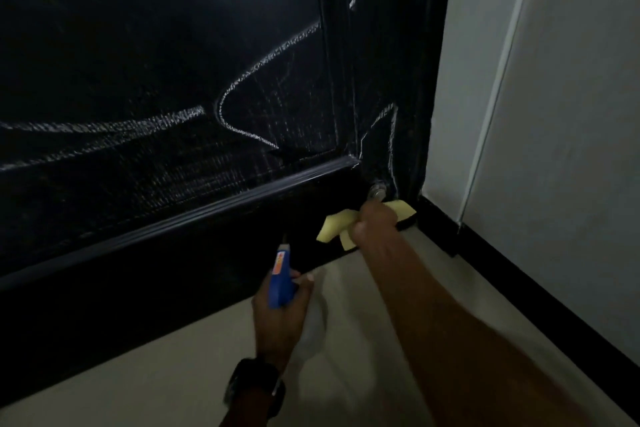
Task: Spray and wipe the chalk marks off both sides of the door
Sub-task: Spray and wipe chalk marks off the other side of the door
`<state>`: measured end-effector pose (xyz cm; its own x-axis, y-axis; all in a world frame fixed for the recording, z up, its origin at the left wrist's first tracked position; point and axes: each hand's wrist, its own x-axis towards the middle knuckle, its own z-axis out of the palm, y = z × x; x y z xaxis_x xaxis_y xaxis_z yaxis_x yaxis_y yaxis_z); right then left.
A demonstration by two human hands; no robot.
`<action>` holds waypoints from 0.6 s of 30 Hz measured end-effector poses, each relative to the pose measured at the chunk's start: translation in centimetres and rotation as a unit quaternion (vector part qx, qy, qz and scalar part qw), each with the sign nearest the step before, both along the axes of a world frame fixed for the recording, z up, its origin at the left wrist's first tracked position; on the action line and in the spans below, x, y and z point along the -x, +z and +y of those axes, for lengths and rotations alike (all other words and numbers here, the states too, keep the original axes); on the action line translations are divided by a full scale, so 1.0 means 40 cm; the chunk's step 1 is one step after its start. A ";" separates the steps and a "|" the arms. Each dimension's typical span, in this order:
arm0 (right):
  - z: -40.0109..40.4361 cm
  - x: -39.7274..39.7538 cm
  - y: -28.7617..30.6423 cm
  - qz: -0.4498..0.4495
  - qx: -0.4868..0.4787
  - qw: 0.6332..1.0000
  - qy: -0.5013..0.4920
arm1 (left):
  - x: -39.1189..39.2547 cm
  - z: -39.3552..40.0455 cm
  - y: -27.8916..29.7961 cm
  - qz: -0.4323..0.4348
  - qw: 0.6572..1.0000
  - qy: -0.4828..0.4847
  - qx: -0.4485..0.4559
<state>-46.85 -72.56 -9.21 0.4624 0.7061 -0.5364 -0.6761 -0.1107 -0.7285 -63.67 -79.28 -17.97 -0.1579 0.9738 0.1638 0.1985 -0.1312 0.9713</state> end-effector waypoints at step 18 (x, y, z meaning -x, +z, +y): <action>0.086 -0.052 -0.061 -0.523 -0.149 0.836 -0.072 | -0.200 0.021 0.011 -0.012 0.999 -0.030 0.036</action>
<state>-44.78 -69.12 -11.63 0.6603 0.6325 0.4048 0.3570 0.2098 -0.9102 -55.67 -78.43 -17.52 -0.1013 0.9907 0.0905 0.1682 -0.0726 0.9831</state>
